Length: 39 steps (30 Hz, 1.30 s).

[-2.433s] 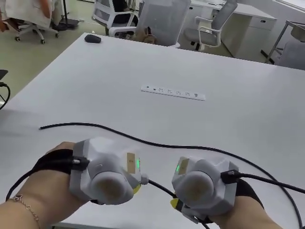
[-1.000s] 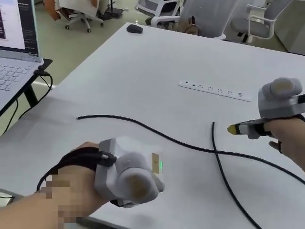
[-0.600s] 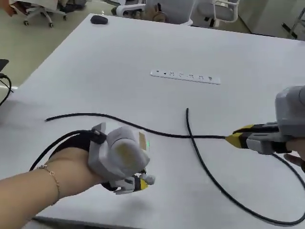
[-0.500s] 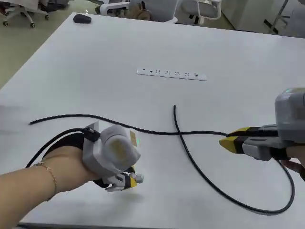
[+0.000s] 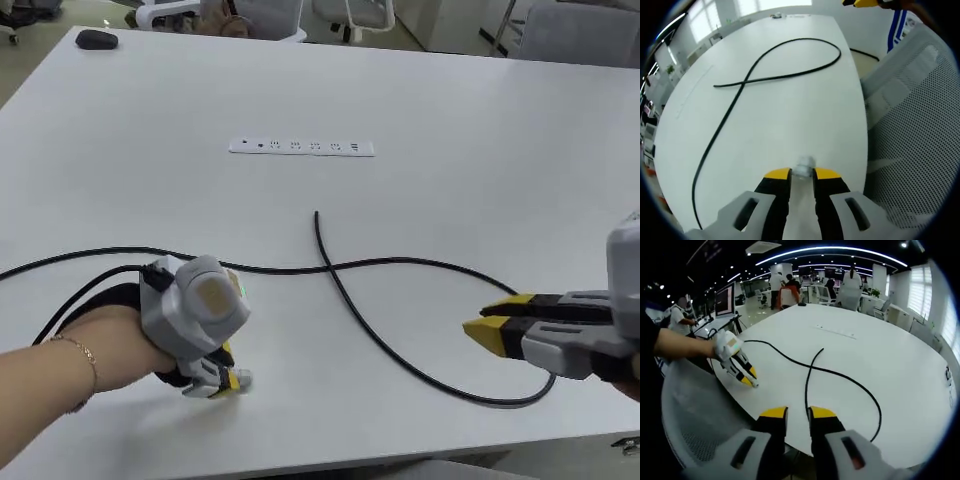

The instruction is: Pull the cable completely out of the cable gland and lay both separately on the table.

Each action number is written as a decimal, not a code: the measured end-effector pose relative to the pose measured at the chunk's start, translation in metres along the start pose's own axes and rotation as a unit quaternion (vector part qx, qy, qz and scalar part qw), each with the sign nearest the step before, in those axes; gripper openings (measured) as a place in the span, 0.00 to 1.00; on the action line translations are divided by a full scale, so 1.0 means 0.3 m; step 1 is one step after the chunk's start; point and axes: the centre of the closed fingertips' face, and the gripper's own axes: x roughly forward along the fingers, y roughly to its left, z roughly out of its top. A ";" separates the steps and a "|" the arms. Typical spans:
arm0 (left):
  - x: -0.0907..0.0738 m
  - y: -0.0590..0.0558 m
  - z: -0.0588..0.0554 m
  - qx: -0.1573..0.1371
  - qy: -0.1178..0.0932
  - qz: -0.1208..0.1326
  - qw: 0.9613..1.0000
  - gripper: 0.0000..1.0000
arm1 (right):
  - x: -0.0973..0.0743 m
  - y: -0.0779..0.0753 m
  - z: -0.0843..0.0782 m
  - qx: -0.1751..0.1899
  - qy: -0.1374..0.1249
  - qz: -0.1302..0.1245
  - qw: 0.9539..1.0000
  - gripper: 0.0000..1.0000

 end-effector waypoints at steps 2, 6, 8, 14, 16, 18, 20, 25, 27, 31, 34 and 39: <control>-0.032 0.007 -0.001 -0.001 -0.003 0.004 1.000 0.22 | 0.004 0.014 -0.002 -0.002 0.005 0.002 1.000 0.17; -0.120 0.003 -0.004 -0.010 -0.011 0.009 1.000 0.25 | 0.018 0.040 -0.007 -0.009 0.021 0.013 1.000 0.19; -0.182 0.003 -0.010 -0.004 -0.015 0.020 1.000 0.25 | 0.025 0.064 -0.003 -0.018 0.028 0.023 0.999 0.21; -0.383 -0.012 -0.053 -0.051 -0.040 0.046 0.997 0.26 | 0.039 0.133 0.010 -0.040 0.041 0.053 0.997 0.23; -0.445 -0.026 -0.067 -0.081 -0.059 0.053 0.994 0.27 | 0.042 0.158 0.003 -0.048 0.048 0.064 0.996 0.23; -0.490 -0.044 -0.084 -0.102 -0.073 0.058 0.990 0.27 | 0.046 0.175 -0.007 -0.048 0.052 0.071 0.995 0.24; -0.534 -0.064 -0.122 -0.127 -0.080 0.073 0.986 0.29 | 0.050 0.197 -0.031 -0.047 0.062 0.081 0.994 0.25; -0.591 -0.125 -0.193 -0.204 -0.117 0.099 0.967 0.31 | 0.054 0.256 -0.088 -0.033 0.078 0.100 0.991 0.27; -0.605 -0.145 -0.217 -0.247 -0.138 0.105 0.953 0.32 | 0.056 0.275 -0.109 -0.019 0.082 0.108 0.991 0.28; -0.617 -0.159 -0.248 -0.301 -0.169 0.130 0.930 0.37 | 0.059 0.312 -0.128 -0.005 0.088 0.113 0.990 0.29; -0.614 -0.167 -0.251 -0.326 -0.189 0.134 0.917 0.39 | 0.064 0.326 -0.131 -0.002 0.086 0.113 0.990 0.30; -0.585 -0.187 -0.260 -0.328 -0.178 0.135 0.918 0.44 | 0.080 0.323 -0.153 0.003 0.091 0.107 0.990 0.30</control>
